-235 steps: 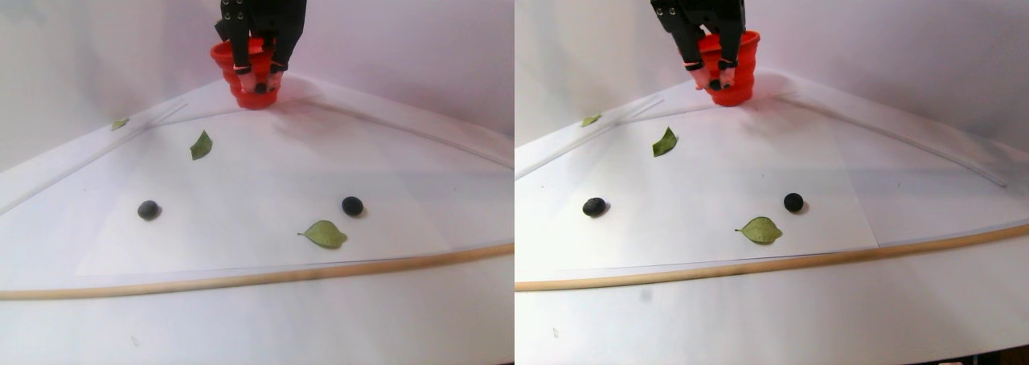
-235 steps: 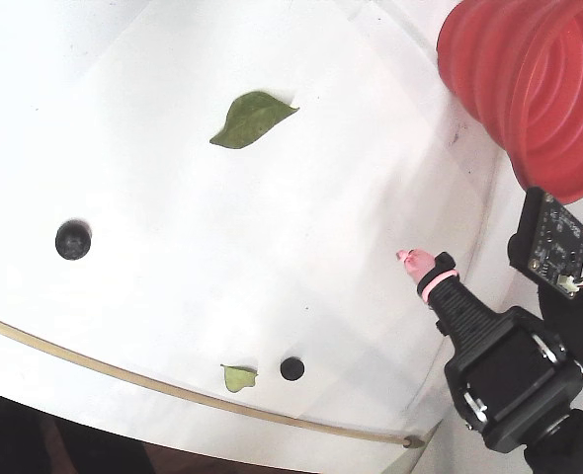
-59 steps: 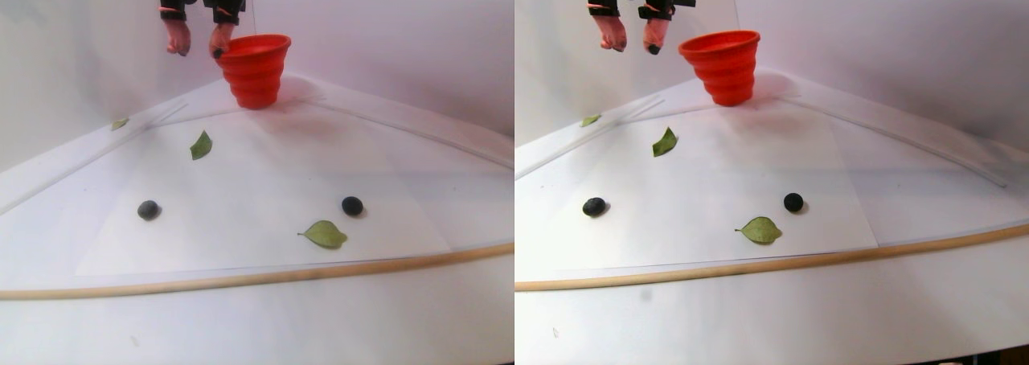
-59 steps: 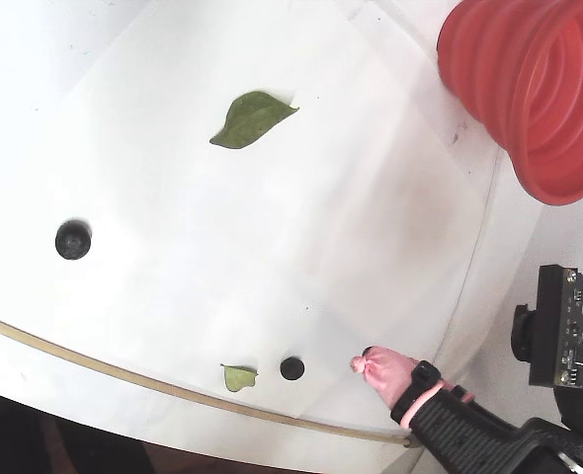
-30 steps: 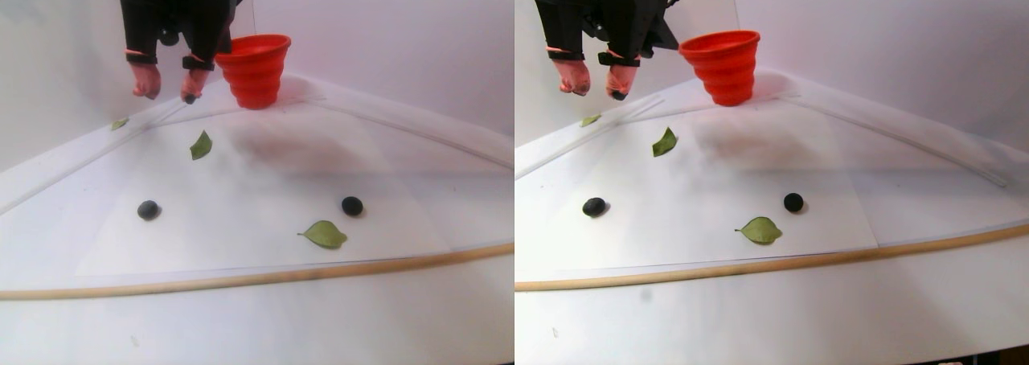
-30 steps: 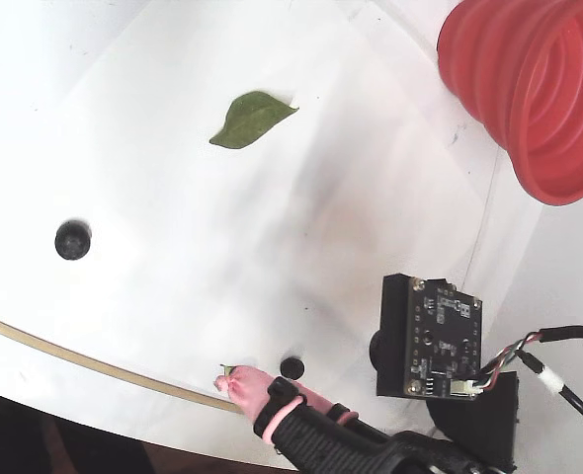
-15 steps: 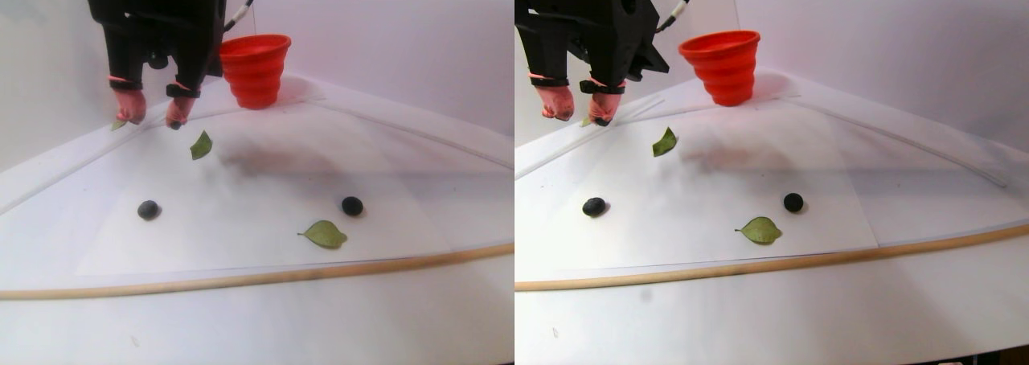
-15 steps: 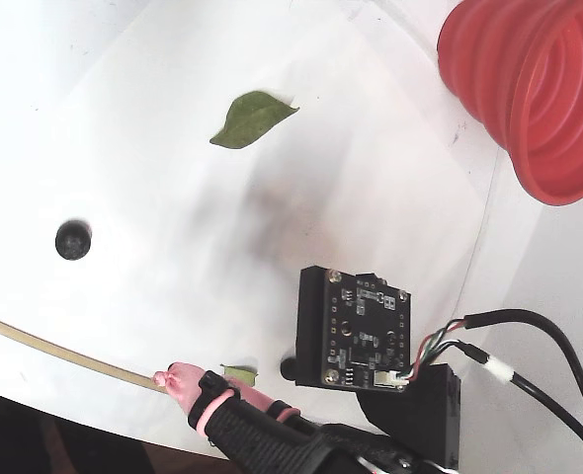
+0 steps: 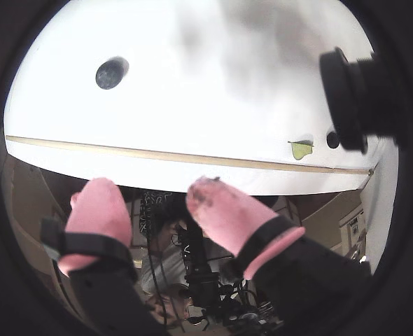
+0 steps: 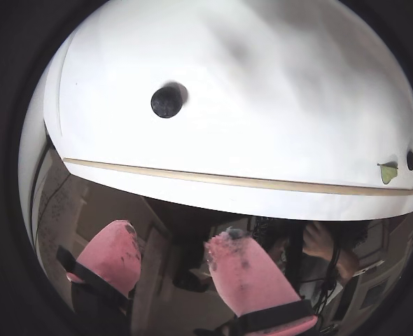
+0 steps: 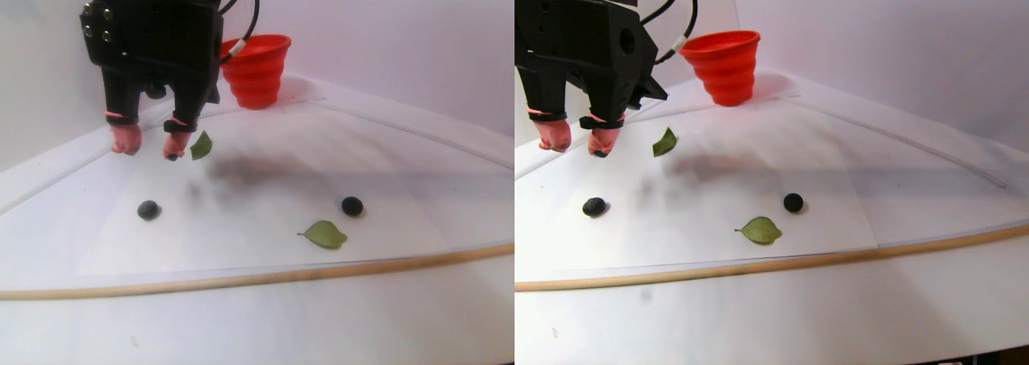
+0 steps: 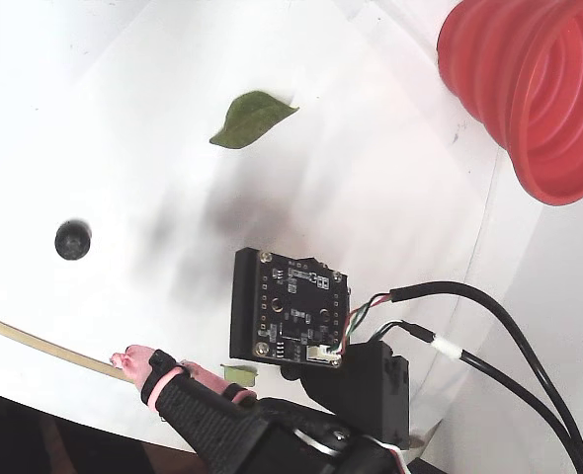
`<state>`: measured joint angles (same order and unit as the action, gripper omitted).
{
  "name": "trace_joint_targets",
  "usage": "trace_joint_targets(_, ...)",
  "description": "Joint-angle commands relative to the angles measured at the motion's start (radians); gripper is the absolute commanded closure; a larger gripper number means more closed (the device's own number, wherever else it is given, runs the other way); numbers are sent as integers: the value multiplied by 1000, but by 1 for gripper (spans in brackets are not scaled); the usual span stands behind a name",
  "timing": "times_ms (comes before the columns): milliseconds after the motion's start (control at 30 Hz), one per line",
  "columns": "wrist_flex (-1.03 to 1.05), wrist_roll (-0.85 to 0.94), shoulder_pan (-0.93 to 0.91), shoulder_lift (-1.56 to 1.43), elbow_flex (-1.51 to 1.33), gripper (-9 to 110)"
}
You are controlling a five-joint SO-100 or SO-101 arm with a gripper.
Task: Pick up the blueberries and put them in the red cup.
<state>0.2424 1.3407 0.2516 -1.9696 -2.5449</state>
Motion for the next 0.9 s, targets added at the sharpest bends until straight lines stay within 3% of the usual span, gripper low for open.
trace_joint_targets(0,-28,-15,41,23,29,83)
trace_joint_targets(867,-255,3,91,272,60,81)
